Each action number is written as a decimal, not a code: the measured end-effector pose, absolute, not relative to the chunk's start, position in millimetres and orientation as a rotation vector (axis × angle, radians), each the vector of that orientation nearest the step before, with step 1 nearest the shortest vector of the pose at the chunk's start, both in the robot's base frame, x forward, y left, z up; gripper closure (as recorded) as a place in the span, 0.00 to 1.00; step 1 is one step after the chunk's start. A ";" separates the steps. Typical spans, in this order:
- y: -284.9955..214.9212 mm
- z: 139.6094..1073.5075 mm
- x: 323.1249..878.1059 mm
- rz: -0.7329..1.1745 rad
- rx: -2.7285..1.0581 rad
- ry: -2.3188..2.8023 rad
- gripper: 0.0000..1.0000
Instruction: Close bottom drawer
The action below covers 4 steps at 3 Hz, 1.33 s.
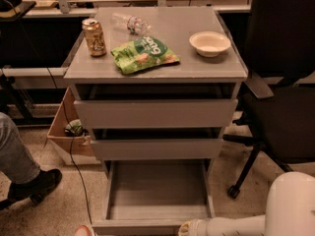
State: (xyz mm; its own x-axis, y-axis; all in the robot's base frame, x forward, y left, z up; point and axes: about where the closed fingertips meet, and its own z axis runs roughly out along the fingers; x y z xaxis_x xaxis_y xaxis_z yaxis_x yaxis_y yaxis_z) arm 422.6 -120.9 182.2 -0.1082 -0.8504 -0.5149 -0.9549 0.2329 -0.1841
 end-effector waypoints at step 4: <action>-118.5 149.7 476.5 0.177 -1.601 1.771 1.00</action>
Offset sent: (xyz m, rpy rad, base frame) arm 0.0159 -0.0178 -0.0500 0.0415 -0.1021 -0.0283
